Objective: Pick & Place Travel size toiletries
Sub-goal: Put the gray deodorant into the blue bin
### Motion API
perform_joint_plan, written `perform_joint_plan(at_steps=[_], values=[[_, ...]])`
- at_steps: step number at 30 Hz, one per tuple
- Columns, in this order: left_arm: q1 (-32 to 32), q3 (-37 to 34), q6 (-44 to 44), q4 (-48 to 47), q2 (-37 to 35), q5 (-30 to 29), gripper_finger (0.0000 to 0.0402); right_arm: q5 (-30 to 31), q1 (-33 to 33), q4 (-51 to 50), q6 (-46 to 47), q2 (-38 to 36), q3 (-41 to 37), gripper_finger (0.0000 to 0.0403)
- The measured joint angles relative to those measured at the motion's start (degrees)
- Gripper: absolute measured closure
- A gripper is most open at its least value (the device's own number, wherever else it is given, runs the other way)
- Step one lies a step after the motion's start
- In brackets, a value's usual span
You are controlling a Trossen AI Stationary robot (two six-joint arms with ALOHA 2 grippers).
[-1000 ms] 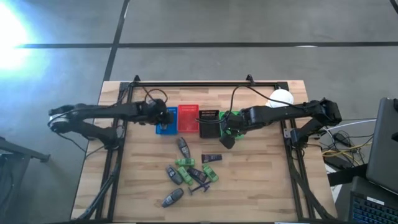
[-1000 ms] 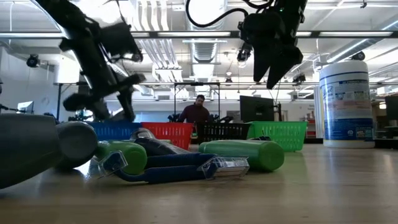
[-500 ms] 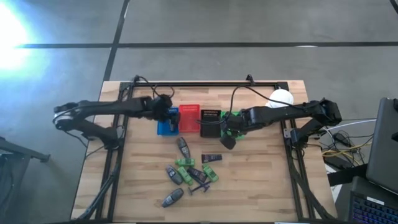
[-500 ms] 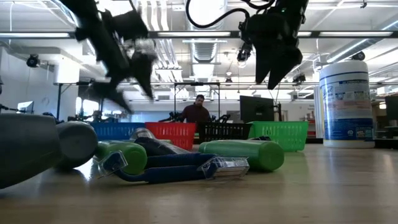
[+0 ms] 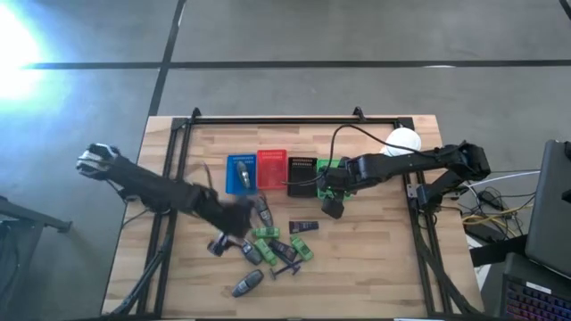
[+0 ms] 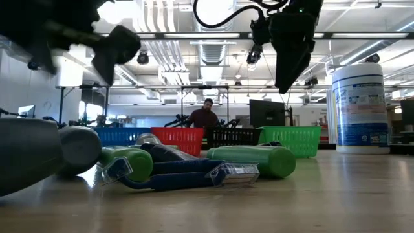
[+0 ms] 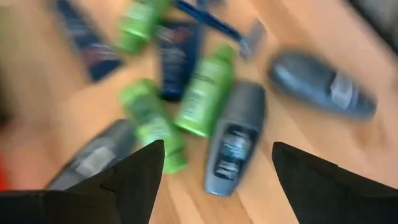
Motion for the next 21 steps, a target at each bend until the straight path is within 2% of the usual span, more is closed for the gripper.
perform_joint_plan(at_steps=[2,6,11,17,21], values=[[-2.56,-0.06,3.14,1.47,3.84,-0.35,0.0097,0.02,0.00,-0.09,0.01,0.00,-0.07,0.0071],[-5.42,-0.23,3.36,5.01,10.17,-1.45,0.0097,0.04,-0.04,-0.78,0.35,0.00,-0.12,0.0060],[-5.36,-0.26,-1.02,12.09,12.48,-2.82,0.0089,0.04,0.00,-1.61,0.45,0.00,-0.12,0.0046],[-5.47,-0.32,-1.41,13.05,17.12,-2.34,0.0084,0.07,0.00,-1.96,0.33,0.00,-0.28,0.0044],[-5.35,-0.33,-3.05,12.11,19.49,-2.39,0.0097,0.07,0.00,-1.99,0.17,0.00,-0.55,0.0052]])
